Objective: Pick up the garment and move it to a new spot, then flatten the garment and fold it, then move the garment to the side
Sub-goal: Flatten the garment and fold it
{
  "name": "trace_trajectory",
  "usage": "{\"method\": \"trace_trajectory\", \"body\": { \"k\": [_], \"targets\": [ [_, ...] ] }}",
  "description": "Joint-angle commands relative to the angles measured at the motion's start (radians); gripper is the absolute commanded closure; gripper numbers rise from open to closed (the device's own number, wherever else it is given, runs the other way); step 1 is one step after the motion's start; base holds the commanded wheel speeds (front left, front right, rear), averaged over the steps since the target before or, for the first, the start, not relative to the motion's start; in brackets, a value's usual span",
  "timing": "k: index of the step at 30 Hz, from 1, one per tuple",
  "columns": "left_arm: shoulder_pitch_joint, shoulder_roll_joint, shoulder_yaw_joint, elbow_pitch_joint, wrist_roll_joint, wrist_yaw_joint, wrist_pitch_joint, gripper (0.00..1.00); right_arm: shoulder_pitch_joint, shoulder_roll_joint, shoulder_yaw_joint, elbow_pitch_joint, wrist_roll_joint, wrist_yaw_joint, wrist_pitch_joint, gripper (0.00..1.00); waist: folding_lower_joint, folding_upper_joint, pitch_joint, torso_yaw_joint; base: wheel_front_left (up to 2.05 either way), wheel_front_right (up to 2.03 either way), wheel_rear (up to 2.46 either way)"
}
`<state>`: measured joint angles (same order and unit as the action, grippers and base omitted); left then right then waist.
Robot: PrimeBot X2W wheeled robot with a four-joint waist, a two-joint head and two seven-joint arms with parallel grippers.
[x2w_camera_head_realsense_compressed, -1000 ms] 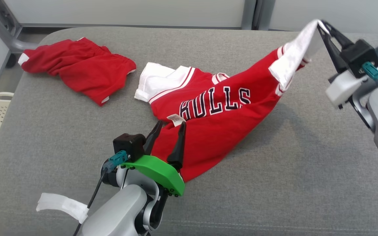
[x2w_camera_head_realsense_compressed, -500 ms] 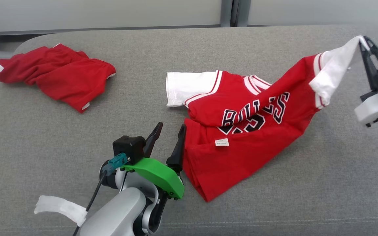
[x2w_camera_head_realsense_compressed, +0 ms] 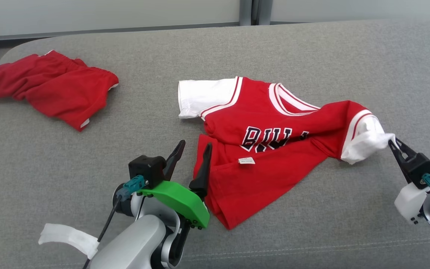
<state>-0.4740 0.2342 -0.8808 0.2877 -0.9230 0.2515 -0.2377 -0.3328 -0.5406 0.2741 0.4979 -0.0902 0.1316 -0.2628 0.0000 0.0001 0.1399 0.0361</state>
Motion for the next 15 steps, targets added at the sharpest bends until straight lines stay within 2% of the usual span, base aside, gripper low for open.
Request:
{"method": "trace_trajectory", "body": {
  "k": [1, 4, 6, 7, 11, 15],
  "targets": [
    [0.013, 0.007, 0.002, -0.005, 0.006, 0.003, -0.001, 0.0, 0.021, -0.008, 0.006, 0.02, 0.009, -0.002, -0.004, 1.0, 0.0, -0.0001, 0.001, -0.013, 0.0, 0.0, 0.0],
    [0.014, 0.011, 0.002, -0.007, 0.004, 0.003, 0.0, 0.0, 0.034, -0.014, 0.03, 0.047, 0.024, -0.002, -0.004, 1.0, 0.0, -0.0001, 0.004, -0.029, 0.0, 0.0, 0.0],
    [0.016, 0.014, 0.003, -0.007, 0.003, 0.005, 0.001, 0.0, 0.049, -0.023, 0.063, 0.057, 0.036, -0.002, -0.004, 0.29, 0.0, -0.0001, 0.005, -0.039, 0.0, 0.0, 0.0],
    [0.017, 0.014, 0.002, -0.008, 0.002, 0.005, 0.001, 0.0, 0.051, -0.028, 0.079, 0.056, 0.043, -0.002, -0.004, 0.0, 0.0, -0.0001, 0.006, -0.044, 0.0, 0.0, 0.0],
    [0.023, 0.019, 0.003, -0.008, 0.0, 0.008, 0.0, 0.0, 0.071, -0.045, 0.13, 0.048, 0.086, -0.002, -0.004, 0.0, 0.0, -0.0001, 0.007, -0.058, 0.0, 0.0, 0.0],
    [0.029, 0.023, 0.008, -0.011, -0.005, 0.013, -0.002, 0.0, 0.101, -0.062, 0.127, 0.04, 0.132, -0.002, -0.004, 0.0, 0.0, -0.0001, 0.006, -0.07, 0.0, 0.0, 0.0]
  ]
}}
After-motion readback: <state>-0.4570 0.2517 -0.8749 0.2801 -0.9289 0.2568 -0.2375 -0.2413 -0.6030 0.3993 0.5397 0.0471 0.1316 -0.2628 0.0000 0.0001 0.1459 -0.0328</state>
